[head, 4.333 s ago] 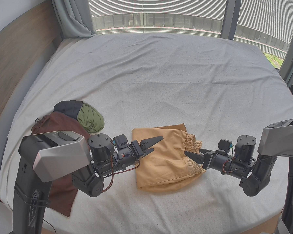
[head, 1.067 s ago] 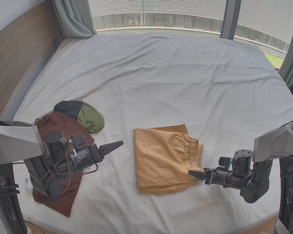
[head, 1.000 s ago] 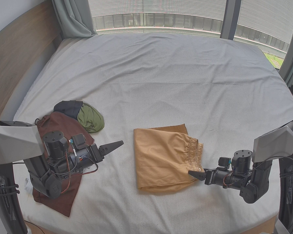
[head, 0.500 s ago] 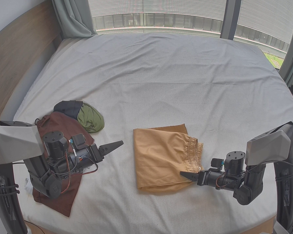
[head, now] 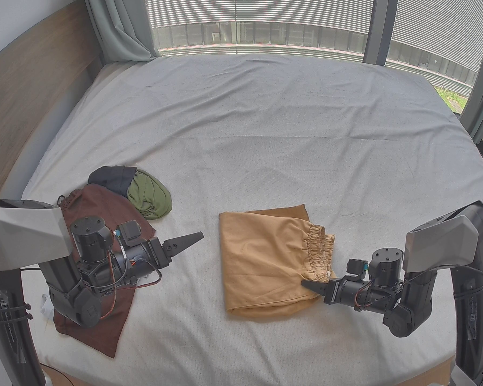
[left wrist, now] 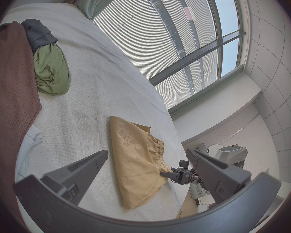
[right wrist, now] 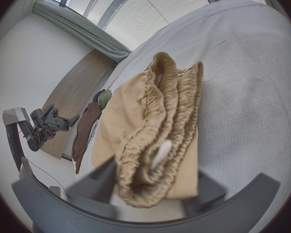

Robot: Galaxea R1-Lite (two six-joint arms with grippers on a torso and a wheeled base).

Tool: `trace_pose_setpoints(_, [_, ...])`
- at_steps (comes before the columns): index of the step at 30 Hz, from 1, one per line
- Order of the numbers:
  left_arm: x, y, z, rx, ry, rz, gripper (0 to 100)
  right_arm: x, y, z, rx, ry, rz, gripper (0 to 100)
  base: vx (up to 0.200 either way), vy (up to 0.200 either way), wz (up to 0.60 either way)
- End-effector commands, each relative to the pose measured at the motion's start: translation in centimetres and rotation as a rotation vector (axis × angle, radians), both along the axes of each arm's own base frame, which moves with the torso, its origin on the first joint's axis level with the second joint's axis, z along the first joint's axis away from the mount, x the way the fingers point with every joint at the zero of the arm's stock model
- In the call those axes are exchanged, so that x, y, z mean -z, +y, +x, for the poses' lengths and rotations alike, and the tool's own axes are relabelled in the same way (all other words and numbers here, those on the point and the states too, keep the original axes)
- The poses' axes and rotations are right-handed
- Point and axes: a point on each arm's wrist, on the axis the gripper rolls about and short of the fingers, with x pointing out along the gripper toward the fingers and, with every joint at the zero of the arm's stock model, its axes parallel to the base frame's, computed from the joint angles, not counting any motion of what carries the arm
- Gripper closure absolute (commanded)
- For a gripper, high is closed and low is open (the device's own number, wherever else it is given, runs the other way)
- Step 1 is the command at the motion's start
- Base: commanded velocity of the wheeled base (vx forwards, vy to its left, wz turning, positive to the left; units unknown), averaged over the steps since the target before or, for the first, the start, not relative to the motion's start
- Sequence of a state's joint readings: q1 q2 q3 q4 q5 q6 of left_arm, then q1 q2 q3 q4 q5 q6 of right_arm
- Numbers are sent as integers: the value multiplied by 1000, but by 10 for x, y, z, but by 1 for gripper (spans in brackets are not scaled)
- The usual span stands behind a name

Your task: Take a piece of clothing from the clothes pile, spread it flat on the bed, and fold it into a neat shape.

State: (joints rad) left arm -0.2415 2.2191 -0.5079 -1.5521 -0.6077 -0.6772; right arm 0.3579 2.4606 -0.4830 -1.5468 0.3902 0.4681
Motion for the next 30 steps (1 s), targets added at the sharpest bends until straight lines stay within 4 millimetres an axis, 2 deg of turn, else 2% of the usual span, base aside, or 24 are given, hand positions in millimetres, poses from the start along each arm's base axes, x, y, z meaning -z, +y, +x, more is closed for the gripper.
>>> trace_pose_setpoints(1, [0, 0, 0, -1, -1, -1, 0, 0, 0, 0, -2, -1, 1, 100, 0, 0, 0])
trace_pose_setpoints(11, [-1, 0, 0, 1, -3, 0, 0, 0, 4, -1, -14, -3, 1, 100, 0, 0, 0])
trace_pose_setpoints(16, [-1, 0, 0, 1, -3, 0, 0, -8, 7, -1, -23, -26, 12, 100, 0, 0, 0])
trace_pose_setpoints(22, [0, 0, 0, 2, -7, 8, 0, -24, 9, -3, -32, -64, 27, 100, 0, 0, 0])
trace_pose_setpoints(26, [0, 0, -1, 1, -8, 10, 0, -43, 11, -4, -36, -114, 49, 100, 0, 0, 0])
trace_pose_setpoints(30, [1, 1, -1, 1, -6, 11, 0, -54, 11, -6, -34, -133, 70, 100, 0, 0, 0])
